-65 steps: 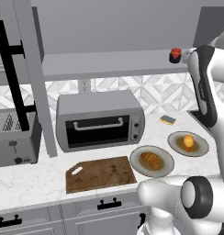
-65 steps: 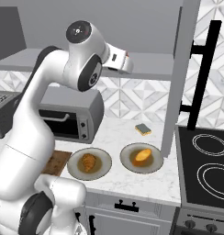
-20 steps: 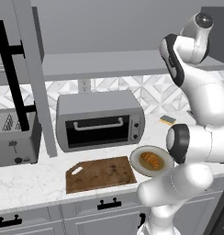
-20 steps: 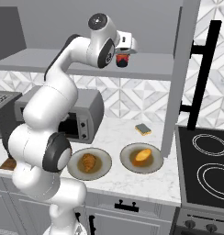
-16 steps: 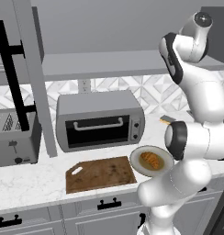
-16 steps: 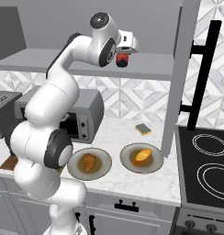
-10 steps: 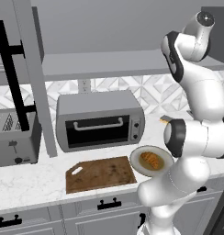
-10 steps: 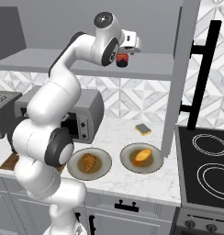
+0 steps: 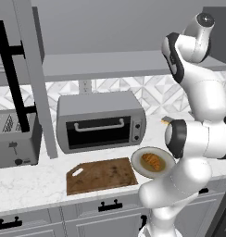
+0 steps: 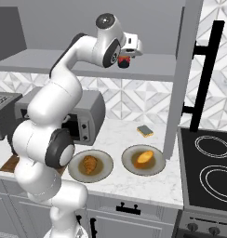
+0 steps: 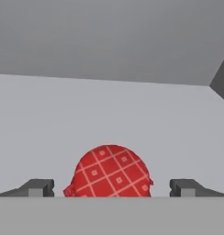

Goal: From the different types of pastries on the counter, select a croissant and place it on the cutting board. Then retrieve a jar of jam from the cabinet and place it alongside the croissant on the cutting board.

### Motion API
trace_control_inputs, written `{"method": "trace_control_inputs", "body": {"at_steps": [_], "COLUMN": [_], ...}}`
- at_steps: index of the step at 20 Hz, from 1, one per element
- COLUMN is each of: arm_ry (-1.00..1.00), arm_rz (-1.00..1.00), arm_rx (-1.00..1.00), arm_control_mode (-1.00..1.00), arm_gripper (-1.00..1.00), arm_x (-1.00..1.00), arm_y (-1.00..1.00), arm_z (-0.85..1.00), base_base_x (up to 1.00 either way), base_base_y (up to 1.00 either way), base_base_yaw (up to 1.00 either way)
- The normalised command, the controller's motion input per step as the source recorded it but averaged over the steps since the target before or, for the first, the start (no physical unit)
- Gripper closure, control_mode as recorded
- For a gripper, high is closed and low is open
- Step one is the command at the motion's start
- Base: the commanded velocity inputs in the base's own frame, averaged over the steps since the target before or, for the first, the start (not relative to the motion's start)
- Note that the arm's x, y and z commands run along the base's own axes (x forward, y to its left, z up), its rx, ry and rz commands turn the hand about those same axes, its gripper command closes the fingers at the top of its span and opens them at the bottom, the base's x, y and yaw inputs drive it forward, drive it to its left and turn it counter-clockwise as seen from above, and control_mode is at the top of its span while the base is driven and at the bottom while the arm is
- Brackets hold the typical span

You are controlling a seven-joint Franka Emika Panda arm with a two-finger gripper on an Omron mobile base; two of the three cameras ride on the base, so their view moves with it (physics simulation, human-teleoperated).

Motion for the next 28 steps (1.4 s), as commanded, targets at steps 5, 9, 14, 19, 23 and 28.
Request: {"method": "trace_control_inputs", "body": {"at_steps": [5, 9, 14, 19, 23, 28], "arm_ry": [0.0, 0.01, 0.01, 0.0, -0.02, -0.02], "arm_rz": [0.0, 0.0, 0.0, 0.0, 0.0, 0.0], "arm_rx": [0.0, 0.0, 0.0, 0.0, 0.0, 0.0], "arm_control_mode": [-1.0, -1.0, -1.0, -1.0, -1.0, -1.0], "arm_gripper": [1.0, 1.0, 1.0, 1.0, 1.0, 1.0], "arm_x": [0.0, 0.0, -0.19, -0.65, -0.98, -1.0], "arm_y": [-0.1, -0.02, 0.08, 0.01, 0.0, 0.0], "arm_z": [0.0, 0.0, 0.01, 0.02, 0.08, 0.05], "base_base_x": [0.0, 0.0, 0.0, 0.0, 0.0, 0.0], "base_base_y": [0.0, 0.0, 0.0, 0.0, 0.0, 0.0], "base_base_yaw": [0.0, 0.0, 0.0, 0.0, 0.0, 0.0]}}
